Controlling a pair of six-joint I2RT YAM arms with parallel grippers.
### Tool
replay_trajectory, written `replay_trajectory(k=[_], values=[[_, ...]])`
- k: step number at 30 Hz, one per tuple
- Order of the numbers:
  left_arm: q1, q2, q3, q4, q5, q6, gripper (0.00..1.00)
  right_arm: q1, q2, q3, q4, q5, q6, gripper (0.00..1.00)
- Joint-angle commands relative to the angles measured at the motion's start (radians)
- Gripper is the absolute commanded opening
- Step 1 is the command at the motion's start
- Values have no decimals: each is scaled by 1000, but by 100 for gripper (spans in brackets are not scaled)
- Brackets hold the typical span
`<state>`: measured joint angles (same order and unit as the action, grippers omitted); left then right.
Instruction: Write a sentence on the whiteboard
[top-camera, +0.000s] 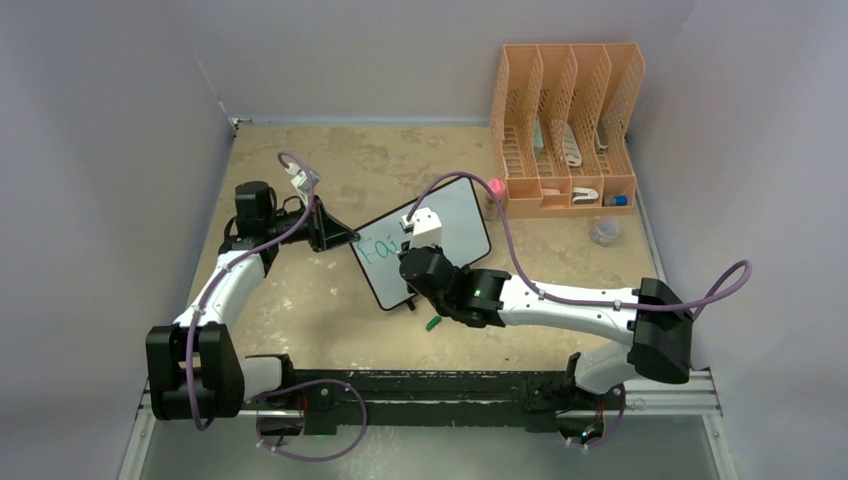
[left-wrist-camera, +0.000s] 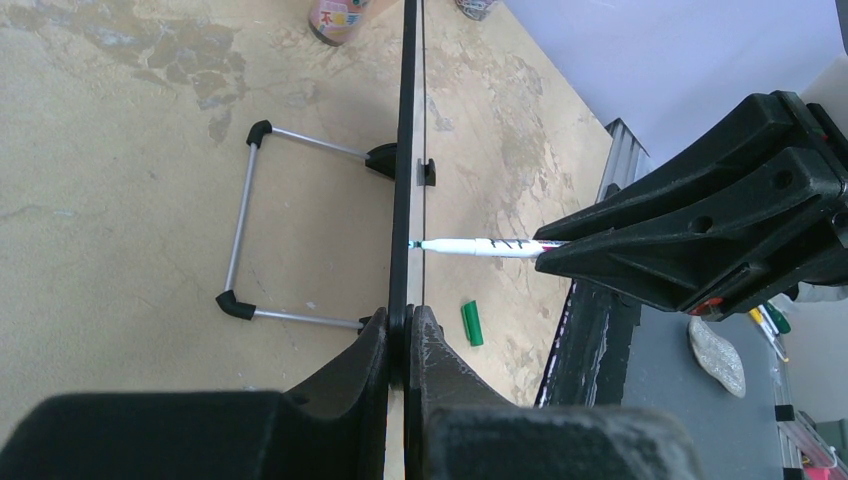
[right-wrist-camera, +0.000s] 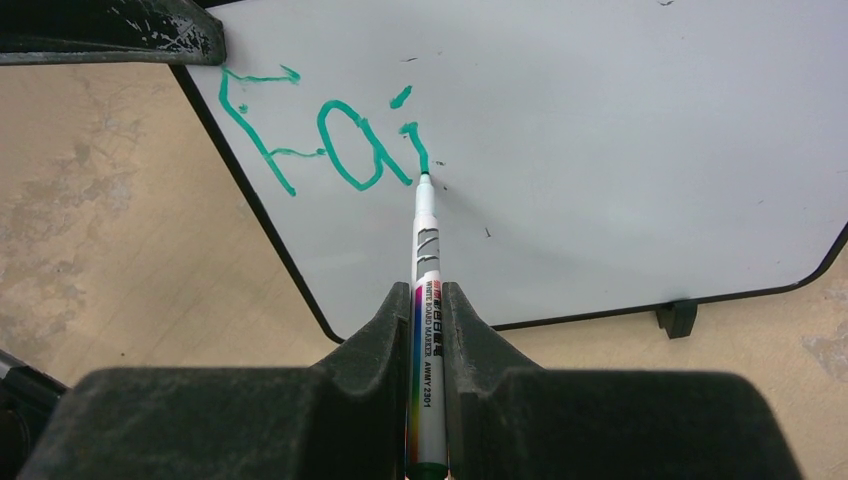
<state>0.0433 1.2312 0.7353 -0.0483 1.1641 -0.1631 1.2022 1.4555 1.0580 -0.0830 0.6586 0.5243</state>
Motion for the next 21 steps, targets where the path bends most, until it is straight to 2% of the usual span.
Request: replay_trajectory(k=[1,12,21], values=[[-14,5,21,-26,2,31,0,-6,-5,-2,-22,5,12,0],[-16,7,22,-25,3,31,0,-9,-84,3,14,28,4,0],[-16,7,22,-27,3,31,0,-16,-73,5,47,25,-4,0]])
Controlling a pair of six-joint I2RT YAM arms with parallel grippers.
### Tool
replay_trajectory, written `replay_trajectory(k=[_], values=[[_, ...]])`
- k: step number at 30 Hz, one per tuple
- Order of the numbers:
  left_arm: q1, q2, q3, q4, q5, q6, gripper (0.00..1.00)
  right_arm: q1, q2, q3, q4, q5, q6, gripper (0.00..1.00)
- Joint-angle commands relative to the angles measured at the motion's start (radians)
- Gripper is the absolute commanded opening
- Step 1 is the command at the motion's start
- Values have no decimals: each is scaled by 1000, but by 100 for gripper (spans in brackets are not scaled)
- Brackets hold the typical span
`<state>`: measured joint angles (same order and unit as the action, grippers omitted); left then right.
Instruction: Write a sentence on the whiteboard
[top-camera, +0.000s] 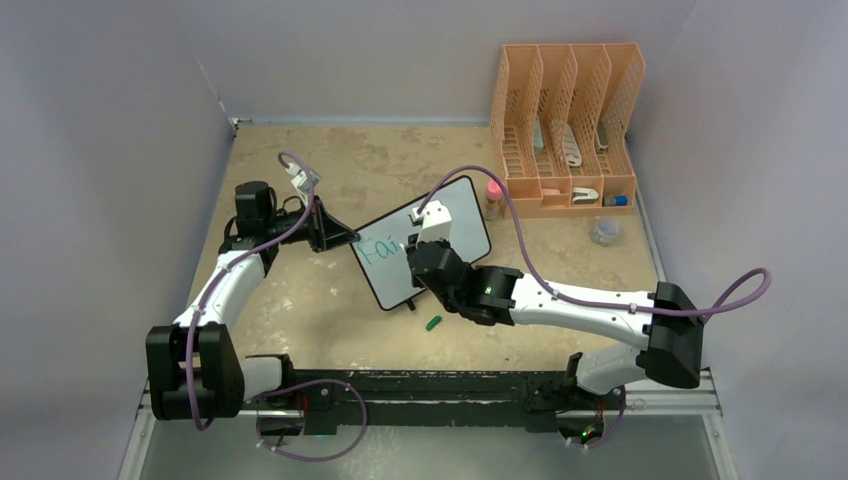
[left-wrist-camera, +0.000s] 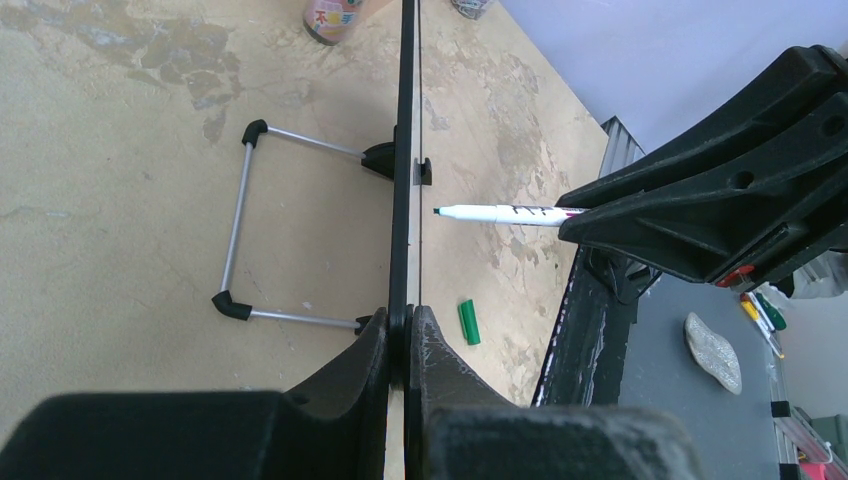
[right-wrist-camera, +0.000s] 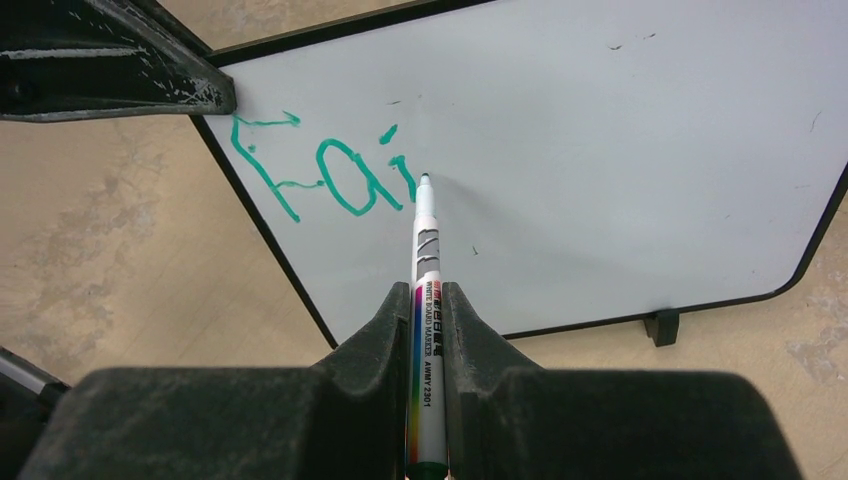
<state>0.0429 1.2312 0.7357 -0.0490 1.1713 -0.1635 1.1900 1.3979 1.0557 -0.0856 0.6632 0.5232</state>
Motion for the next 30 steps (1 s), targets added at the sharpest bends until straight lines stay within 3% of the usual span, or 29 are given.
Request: replay_trajectory(k=[1,30], values=[[-14,7,21,-26,-5,32,0,-6,-12,7,54,21,-5,0],[-14,9,22,-25,-4,33,0,-24,47,7,76,23,-22,0]])
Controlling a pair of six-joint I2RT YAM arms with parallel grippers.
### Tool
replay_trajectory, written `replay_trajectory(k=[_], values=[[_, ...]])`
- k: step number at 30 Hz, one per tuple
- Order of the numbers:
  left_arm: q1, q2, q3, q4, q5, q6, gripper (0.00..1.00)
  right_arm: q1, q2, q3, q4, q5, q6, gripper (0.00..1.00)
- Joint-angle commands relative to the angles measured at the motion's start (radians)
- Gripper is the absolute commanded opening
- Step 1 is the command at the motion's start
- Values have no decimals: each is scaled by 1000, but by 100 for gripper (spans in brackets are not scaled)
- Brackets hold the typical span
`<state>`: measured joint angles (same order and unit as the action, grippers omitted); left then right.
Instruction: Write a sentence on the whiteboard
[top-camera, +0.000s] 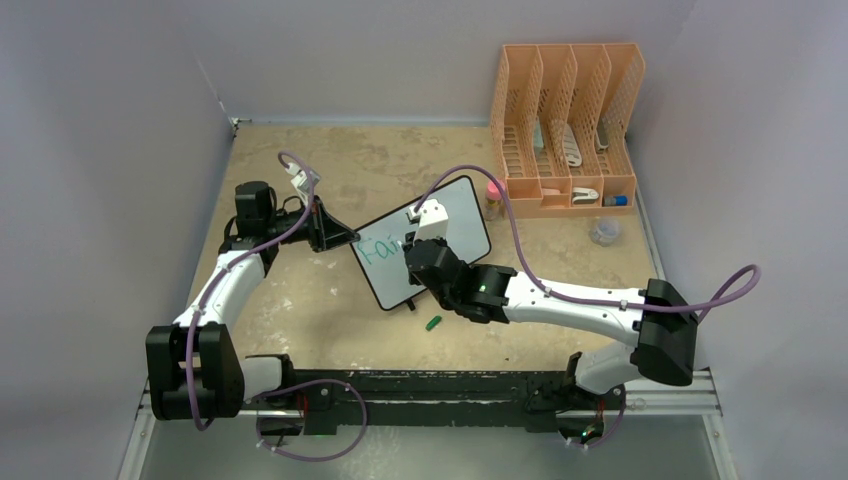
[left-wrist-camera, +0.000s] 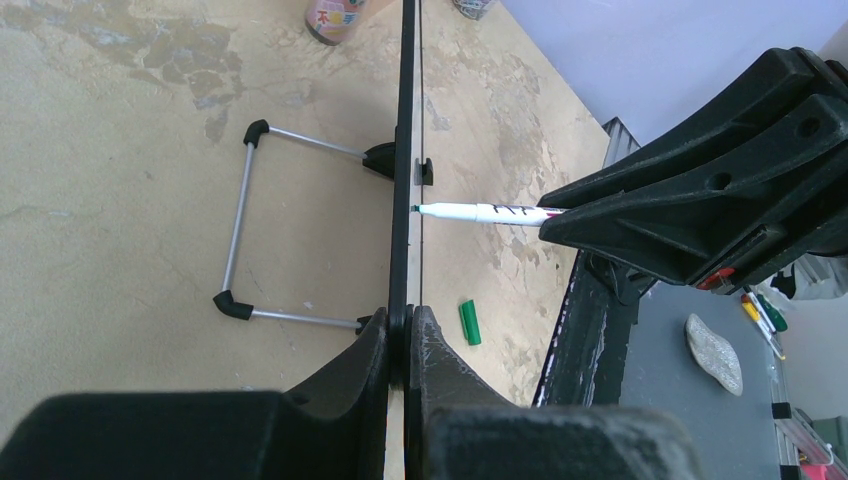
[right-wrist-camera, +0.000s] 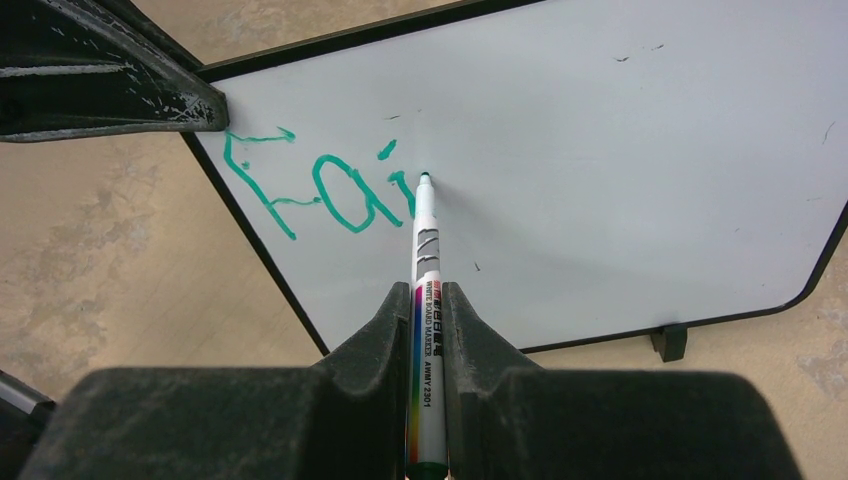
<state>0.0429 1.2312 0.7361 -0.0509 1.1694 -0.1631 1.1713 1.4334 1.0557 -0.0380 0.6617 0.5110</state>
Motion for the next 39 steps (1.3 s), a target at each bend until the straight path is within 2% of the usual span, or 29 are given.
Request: replay_trajectory(k=[1,22,39], values=[[-14,9,22,-24,-2,33,0,-7,12,7,25,30,-8,0],[-15,7,22,-25,-4,34,0,-12,2,9,-14,104,22,0],[-15,11,22,-24,-6,33,0,-10,-43,8,60,53,-33,0]])
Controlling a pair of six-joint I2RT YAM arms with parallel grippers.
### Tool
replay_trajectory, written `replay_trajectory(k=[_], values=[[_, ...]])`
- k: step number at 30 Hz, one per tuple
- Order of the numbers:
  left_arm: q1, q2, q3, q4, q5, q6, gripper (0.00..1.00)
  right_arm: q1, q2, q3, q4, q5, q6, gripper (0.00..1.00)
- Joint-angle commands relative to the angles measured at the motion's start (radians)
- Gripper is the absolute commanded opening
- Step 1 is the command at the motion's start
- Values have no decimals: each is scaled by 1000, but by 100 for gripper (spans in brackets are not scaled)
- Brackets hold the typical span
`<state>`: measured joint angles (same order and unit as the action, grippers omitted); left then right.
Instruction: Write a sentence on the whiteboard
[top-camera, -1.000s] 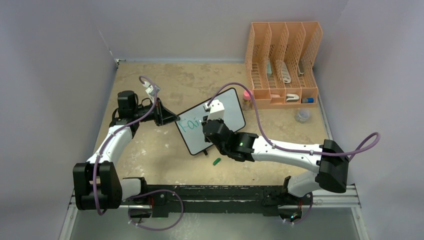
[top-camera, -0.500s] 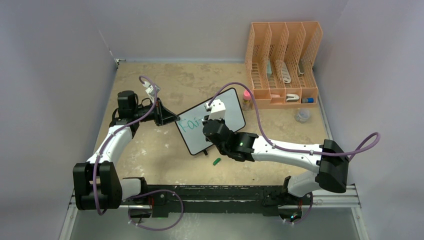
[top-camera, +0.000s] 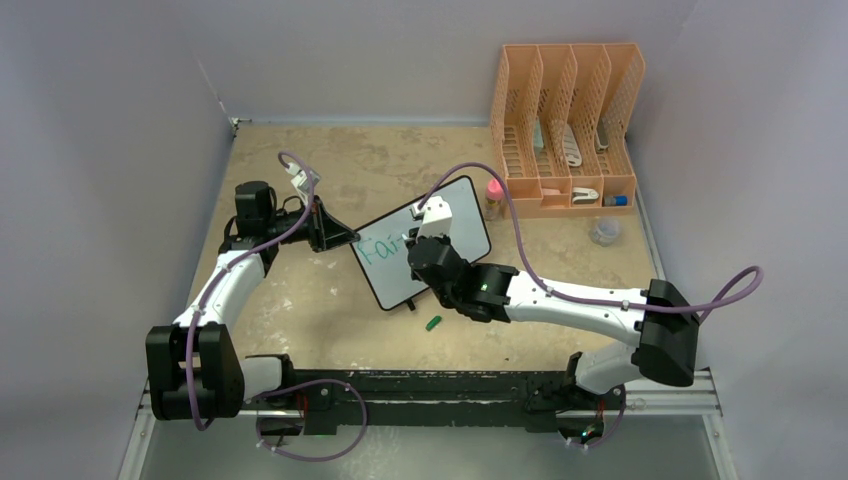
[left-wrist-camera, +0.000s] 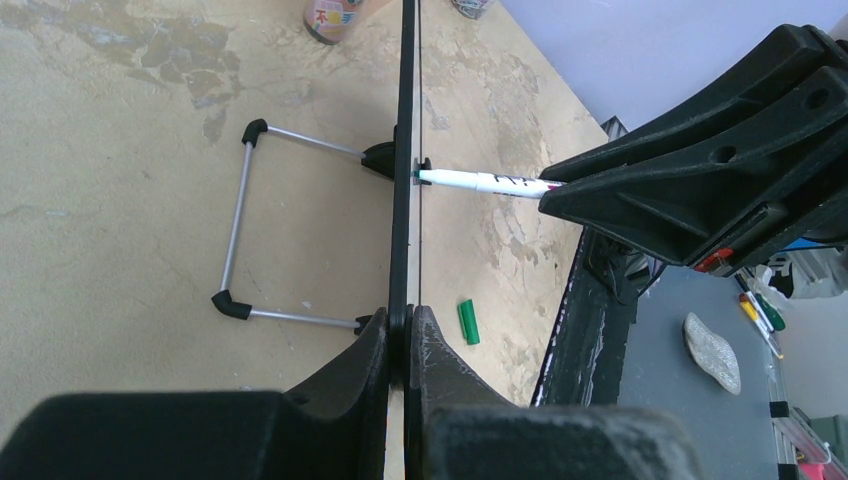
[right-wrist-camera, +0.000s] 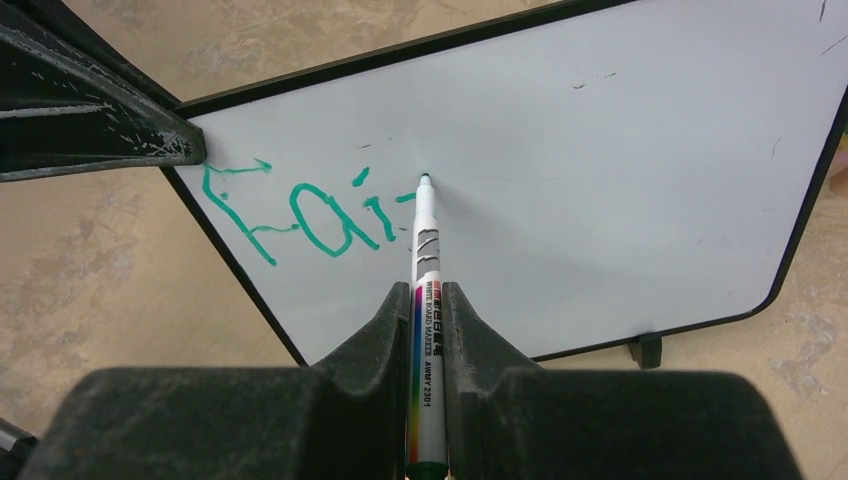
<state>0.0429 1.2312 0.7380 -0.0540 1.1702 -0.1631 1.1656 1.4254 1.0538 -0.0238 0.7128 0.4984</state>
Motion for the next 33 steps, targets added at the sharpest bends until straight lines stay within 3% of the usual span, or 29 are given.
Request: replay_trajectory(k=[1,33], values=[[-15,11,21,-22,-7,33,0,-5,-32,13,47,-1,-22,0],[-15,16,22,-23,-7,34,0,-4,14,5,-5,-6,-5,0]])
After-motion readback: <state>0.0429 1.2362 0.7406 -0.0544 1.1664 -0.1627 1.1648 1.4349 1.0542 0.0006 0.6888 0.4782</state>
